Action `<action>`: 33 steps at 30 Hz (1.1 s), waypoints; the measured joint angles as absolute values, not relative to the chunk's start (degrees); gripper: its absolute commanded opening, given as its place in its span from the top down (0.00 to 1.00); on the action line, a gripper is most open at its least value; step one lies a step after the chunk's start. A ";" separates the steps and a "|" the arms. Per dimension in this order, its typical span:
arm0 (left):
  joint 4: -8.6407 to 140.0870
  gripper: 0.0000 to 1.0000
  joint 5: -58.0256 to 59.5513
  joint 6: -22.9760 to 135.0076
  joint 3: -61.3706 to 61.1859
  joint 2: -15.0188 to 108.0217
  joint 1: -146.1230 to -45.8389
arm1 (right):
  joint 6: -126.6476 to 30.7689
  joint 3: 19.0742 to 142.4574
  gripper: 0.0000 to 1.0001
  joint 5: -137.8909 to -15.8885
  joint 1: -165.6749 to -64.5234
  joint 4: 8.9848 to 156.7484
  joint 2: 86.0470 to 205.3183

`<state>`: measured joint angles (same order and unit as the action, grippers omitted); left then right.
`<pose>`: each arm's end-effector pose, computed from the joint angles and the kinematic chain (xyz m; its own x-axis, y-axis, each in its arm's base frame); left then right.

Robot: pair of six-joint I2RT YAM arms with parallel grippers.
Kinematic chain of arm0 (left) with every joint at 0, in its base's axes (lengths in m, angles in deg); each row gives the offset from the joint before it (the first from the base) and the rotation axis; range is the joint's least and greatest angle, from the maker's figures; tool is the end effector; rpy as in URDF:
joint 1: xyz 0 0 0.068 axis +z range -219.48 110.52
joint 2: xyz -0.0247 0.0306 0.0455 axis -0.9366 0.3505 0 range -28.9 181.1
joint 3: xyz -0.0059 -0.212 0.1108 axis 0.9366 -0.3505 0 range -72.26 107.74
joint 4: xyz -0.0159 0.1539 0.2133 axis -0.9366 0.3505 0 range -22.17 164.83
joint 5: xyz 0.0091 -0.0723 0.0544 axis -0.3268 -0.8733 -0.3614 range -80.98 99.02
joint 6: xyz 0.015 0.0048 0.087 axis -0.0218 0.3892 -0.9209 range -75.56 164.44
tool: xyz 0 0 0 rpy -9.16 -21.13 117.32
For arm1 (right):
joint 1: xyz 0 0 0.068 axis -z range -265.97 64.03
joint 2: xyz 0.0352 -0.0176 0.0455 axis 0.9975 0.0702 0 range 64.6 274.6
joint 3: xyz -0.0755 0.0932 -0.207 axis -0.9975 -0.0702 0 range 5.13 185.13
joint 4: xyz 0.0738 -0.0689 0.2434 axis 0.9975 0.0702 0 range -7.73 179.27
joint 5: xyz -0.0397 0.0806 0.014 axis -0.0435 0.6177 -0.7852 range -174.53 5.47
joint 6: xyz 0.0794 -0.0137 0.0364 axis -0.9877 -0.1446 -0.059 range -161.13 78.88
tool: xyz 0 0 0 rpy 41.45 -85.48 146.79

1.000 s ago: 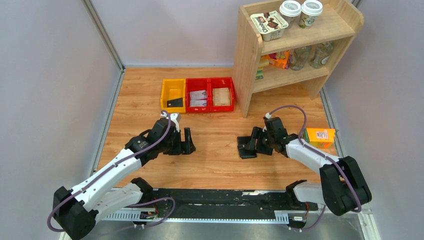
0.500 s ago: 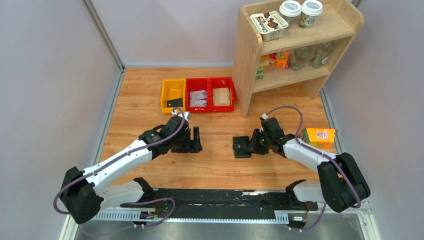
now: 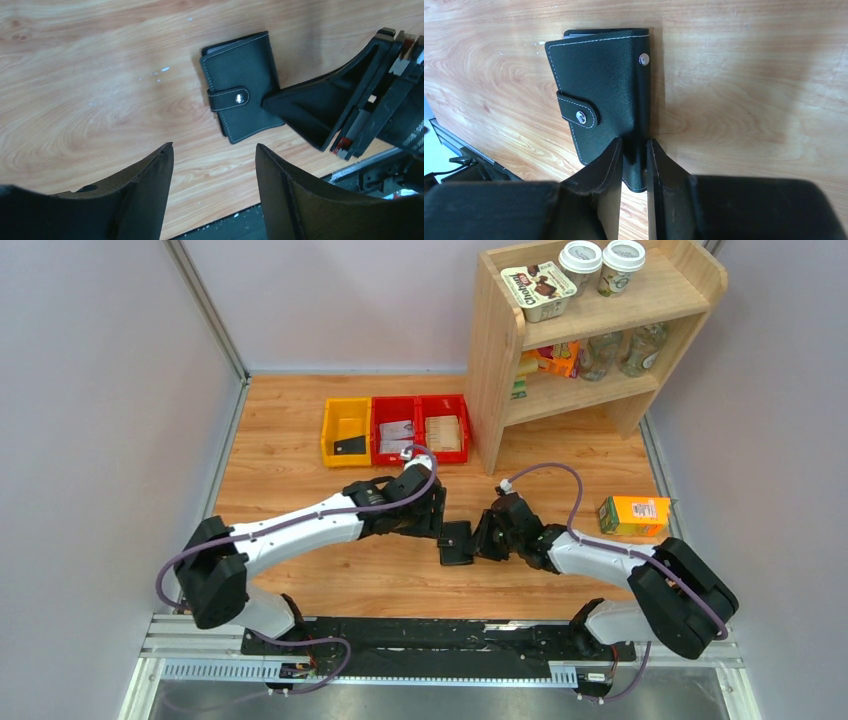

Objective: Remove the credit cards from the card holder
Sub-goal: Move the card holder to the center of the board.

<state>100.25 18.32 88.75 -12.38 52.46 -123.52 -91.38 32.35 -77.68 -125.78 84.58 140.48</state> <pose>0.2022 -0.2571 0.1828 -0.8585 0.0092 -0.5128 0.2000 0.9267 -0.3182 0.2000 0.1789 0.0717 -0.9147 0.2315 -0.3314 0.0155 0.8393 0.5434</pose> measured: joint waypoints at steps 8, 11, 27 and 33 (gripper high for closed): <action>100.27 0.50 21.60 89.76 -7.27 61.94 -126.85 | -94.84 31.15 0.82 -80.21 -127.18 81.87 140.48; 100.34 0.50 22.00 89.71 -4.95 65.05 -127.19 | -95.58 30.61 0.82 -80.45 -127.21 80.64 140.57; 101.91 0.50 22.39 89.06 1.25 78.14 -129.62 | -96.50 30.28 0.81 -80.45 -127.21 78.11 141.61; 102.81 0.48 22.63 88.99 2.52 79.17 -129.88 | -96.65 30.26 0.81 -80.45 -127.21 77.89 141.72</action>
